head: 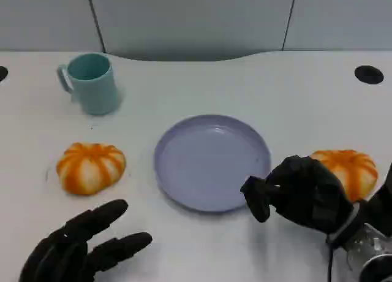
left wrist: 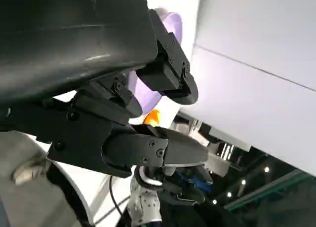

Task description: Grasp the bread from the table and place it into the plate.

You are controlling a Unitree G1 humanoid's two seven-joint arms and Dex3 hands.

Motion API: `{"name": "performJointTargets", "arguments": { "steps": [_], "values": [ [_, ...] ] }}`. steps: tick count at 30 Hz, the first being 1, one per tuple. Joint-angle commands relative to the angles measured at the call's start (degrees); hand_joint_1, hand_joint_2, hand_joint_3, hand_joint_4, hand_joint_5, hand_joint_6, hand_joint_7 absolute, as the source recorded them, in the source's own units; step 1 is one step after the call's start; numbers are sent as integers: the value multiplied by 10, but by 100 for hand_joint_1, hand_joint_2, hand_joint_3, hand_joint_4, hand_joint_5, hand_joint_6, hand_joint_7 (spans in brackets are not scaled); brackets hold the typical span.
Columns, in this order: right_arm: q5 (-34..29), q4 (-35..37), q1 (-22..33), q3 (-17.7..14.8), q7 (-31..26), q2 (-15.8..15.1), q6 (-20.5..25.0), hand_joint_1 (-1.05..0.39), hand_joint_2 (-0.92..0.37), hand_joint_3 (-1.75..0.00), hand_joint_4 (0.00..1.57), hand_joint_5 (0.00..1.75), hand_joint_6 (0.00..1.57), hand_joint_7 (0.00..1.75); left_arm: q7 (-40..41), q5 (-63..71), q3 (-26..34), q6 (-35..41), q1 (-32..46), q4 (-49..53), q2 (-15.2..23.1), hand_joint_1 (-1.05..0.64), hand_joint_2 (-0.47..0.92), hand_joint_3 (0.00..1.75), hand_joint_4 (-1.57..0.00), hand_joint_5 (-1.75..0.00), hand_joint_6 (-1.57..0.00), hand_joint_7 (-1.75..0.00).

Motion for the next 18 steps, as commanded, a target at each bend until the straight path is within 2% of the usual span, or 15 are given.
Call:
{"name": "performJointTargets", "arguments": {
  "steps": [1, 7, 13, 18],
  "values": [
    [1, 1, -14, 2, 14, 5, -7, -41, -92, -8, 58, 169, 114, 3, 5, 12, 3, -42, 6, -4, 12, -69, 88, 6, -82, -15, -78, -4],
    [1, -1, -11, 3, 6, 9, -8, -41, -92, -7, 58, 167, 114, 3, 12, 22, -3, -58, 9, -6, 17, -67, 87, 2, -85, -17, -81, -3],
    [2, 1, -14, 2, 12, 10, -7, -41, -92, -7, 60, 158, 112, 2, 29, 31, -2, -78, 10, -3, 14, -66, 87, 0, -90, -20, -86, -4],
    [2, 0, -17, 1, 8, 10, -8, -41, -92, -7, 58, 165, 113, 2, 71, 68, 2, -200, 11, -16, 6, -65, 89, 1, -96, -24, -91, -5]
  ]
}}
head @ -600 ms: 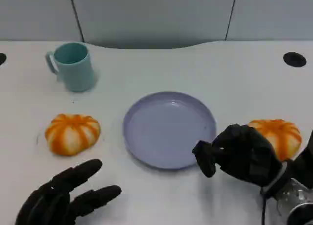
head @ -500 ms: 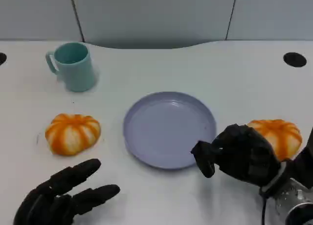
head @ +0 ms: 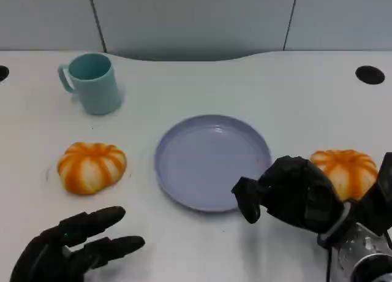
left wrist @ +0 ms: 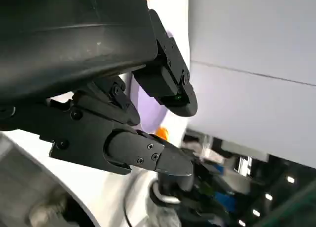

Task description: Grasp the bread from the table and place it into the plate.

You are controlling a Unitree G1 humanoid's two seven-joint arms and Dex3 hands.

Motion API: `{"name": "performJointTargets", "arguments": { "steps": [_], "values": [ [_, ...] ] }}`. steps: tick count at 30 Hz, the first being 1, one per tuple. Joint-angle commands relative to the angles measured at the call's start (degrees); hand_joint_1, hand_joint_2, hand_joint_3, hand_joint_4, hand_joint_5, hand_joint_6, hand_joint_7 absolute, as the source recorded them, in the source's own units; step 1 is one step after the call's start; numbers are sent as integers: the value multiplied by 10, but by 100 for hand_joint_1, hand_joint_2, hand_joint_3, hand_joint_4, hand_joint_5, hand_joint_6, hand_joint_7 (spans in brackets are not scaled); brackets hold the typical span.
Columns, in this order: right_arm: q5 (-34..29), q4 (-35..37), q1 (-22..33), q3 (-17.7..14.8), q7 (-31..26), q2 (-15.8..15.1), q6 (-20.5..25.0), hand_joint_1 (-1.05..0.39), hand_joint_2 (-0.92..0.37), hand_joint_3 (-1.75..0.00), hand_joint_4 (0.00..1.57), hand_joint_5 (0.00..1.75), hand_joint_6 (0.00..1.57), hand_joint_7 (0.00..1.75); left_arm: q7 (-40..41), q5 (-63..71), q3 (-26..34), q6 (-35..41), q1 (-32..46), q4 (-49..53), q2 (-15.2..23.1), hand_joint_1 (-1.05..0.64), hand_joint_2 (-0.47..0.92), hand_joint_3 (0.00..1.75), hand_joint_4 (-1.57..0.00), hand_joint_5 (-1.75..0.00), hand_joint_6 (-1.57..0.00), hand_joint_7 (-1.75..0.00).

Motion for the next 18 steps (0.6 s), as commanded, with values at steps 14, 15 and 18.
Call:
{"name": "performJointTargets", "arguments": {
  "steps": [14, 15, 18],
  "values": [
    [3, 7, -24, -8, -10, -5, 2, -40, -92, -5, 61, 154, 113, 1, 80, 56, -9, -249, -86, -23, 44, -44, 86, 0, -79, -46, -96, -1],
    [3, 7, -24, -8, -13, -5, 4, -39, -92, -3, 60, 158, 114, 2, 82, 56, -11, -257, -95, -13, 44, -43, 86, 0, -79, -46, -97, -1],
    [2, 8, -26, -8, -9, -7, 11, -39, -92, -2, 60, 161, 115, 2, 87, 58, -14, -279, -111, 14, 44, -42, 86, 0, -79, -47, -97, -1]
  ]
}}
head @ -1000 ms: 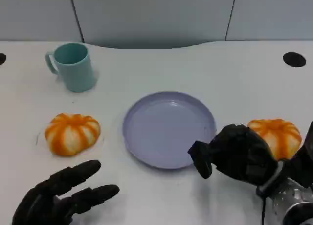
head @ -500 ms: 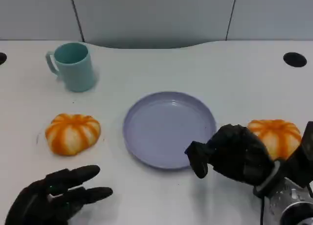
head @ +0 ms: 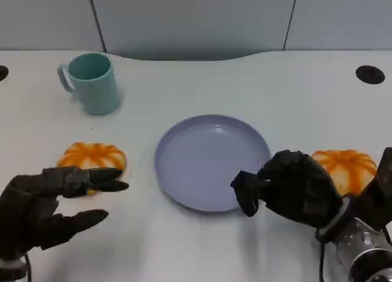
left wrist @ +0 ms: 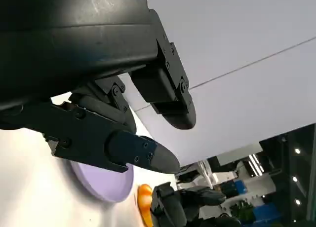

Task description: Grasp the bread from the table and place it into the plate.

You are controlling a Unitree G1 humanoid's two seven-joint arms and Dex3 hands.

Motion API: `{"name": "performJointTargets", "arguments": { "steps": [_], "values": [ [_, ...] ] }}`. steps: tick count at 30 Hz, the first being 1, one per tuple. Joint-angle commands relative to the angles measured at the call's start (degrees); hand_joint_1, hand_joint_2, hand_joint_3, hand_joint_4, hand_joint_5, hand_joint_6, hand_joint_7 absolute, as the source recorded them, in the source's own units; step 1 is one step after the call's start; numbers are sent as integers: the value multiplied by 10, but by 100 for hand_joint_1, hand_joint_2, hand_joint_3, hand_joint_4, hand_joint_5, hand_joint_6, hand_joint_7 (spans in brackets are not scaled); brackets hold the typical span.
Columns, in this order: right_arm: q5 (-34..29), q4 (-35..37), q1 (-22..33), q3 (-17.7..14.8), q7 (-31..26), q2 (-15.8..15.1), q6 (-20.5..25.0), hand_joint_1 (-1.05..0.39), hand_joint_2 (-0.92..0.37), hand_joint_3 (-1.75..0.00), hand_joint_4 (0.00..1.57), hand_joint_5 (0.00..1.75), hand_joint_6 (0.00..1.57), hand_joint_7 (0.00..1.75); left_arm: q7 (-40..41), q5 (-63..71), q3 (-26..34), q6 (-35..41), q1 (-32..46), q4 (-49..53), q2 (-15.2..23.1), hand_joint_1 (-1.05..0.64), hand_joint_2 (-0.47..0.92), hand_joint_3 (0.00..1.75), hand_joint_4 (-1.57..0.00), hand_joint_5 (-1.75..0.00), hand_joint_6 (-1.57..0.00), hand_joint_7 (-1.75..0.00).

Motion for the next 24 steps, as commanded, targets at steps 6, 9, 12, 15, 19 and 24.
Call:
{"name": "performJointTargets", "arguments": {
  "steps": [6, 9, 12, 15, 19, 24],
  "values": [
    [2, 11, -16, -4, 15, -9, 27, -40, -91, -4, 59, 163, 115, 2, 17, 10, -14, -49, -32, 76, 9, -45, 86, 0, -78, -46, -96, 0],
    [0, 10, -15, -4, 18, -11, 18, -44, -92, -6, 60, 150, 115, 1, 17, 9, -18, -50, -35, 89, 9, -44, 86, 0, -77, -46, -96, 0],
    [-6, 10, -18, 1, 19, -13, 7, -47, -92, -10, 61, 127, 114, 1, 22, 11, -20, -49, -38, 97, 10, -44, 86, 0, -77, -46, -95, 0],
    [-5, 7, -13, -4, -1, -13, -8, -49, -92, -7, 73, 108, 117, 2, 34, 22, -22, -59, -42, 106, 10, -45, 86, 0, -77, -47, -97, -1],
    [-19, 3, -13, 10, -21, -25, -1, -48, -92, -4, 67, 125, 118, 3, 50, 34, -27, -52, -46, 112, 13, -42, 85, 0, -77, -47, -96, 0],
    [-20, -2, -10, 17, -31, -31, 2, -46, -92, -3, 62, 162, 118, 4, 62, 42, -32, -56, -52, 121, 16, -41, 85, 0, -77, -48, -95, 0]
  ]
}}
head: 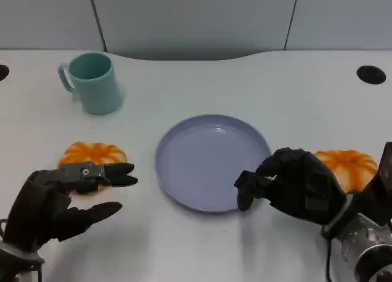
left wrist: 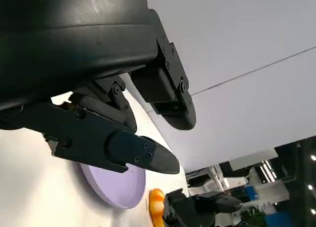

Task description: Grasp the bread from the table and place it into the plate.

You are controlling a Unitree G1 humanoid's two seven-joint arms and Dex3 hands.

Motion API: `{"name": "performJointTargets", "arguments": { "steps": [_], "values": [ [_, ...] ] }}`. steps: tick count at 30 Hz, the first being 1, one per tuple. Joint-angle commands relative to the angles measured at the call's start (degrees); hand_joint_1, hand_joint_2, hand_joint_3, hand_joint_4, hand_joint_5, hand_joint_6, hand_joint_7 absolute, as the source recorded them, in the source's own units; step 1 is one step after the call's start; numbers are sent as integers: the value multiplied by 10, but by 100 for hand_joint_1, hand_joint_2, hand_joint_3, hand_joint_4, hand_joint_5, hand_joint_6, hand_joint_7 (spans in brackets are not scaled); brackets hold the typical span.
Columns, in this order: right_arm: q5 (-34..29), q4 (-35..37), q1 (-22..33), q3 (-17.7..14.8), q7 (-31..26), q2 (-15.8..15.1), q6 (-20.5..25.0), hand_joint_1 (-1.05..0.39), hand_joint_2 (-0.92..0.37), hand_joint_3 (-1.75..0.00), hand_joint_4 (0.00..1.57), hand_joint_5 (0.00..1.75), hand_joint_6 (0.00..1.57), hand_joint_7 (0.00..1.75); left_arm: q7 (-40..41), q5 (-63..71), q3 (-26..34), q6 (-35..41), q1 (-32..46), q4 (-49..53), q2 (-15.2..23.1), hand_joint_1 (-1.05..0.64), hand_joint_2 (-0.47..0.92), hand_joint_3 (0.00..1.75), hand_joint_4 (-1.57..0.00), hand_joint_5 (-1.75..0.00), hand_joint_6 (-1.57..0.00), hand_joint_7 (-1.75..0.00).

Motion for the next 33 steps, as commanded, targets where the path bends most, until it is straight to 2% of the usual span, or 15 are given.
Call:
{"name": "performJointTargets", "arguments": {
  "steps": [1, 2, 3, 4, 6, 8, 10, 11, 12, 13, 14, 15, 33],
  "values": [
    [3, -11, -1, 1, 3, -11, 4, -45, -92, -4, 57, 169, 116, 4, 13, 7, -3, -6, -9, 14, 16, -41, 86, 0, -76, -48, -95, 0],
    [4, -11, -2, 1, 4, -11, 4, -44, -92, -5, 55, 172, 116, 4, 17, 11, -5, -10, -11, 17, 17, -42, 86, 0, -76, -48, -95, 0],
    [4, -11, -2, 0, 3, -11, 7, -46, -92, -4, 57, 138, 115, 4, 19, 14, -6, -14, -13, 19, 18, -42, 86, 0, -76, -48, -95, 0],
    [9, -9, -5, -3, 2, -13, 24, -46, -91, -2, 67, 107, 115, 4, 22, 18, -7, -19, -16, 21, 18, -43, 86, 0, -76, -49, -96, 0],
    [12, -8, -4, -7, -1, -13, 30, -45, -88, -1, 78, 91, 115, 3, 29, 25, -10, -26, -21, 27, 18, -42, 86, 0, -76, -50, -96, 0],
    [6, -10, -6, -4, -3, -18, 27, -47, -88, 0, 79, 101, 115, 2, 36, 35, -13, -33, -27, 38, 18, -42, 85, 0, -76, -50, -97, -1],
    [0, -11, -9, 1, -4, -23, 25, -50, -89, 0, 73, 105, 116, 3, 41, 40, -15, -41, -33, 49, 19, -42, 85, 0, -76, -51, -97, -1],
    [-6, -13, -8, 4, -15, -24, 6, -50, -89, 0, 72, 105, 117, 3, 50, 49, -15, -46, -36, 58, 20, -43, 85, 0, -76, -52, -97, -1],
    [-29, -9, -5, 18, -39, -30, -39, -52, -89, 0, 71, 98, 118, 4, 60, 58, -14, -54, -41, 71, 20, -44, 85, 0, -76, -52, -97, -1],
    [-44, -4, -3, 27, -55, -33, -67, -61, -91, -5, 65, 89, 113, 3, 69, 67, -14, -59, -46, 83, 21, -44, 85, 0, -77, -52, -97, -1],
    [-54, 2, -2, 32, -65, -36, -85, -66, -91, -7, 64, 78, 109, 2, 73, 69, -14, -60, -50, 92, 20, -45, 85, 0, -77, -52, -98, -1],
    [-59, 6, -2, 34, -70, -37, -93, -67, -92, -8, 63, 74, 108, 1, 75, 70, -15, -60, -53, 97, 20, -45, 84, 0, -77, -52, -98, -1],
    [-68, 17, -9, 28, -77, -37, -99, -69, -92, -9, 66, 63, 107, 1, 71, 57, -18, -78, -74, 149, 18, -47, 87, 1, -76, -47, -95, 0]
  ]
}}
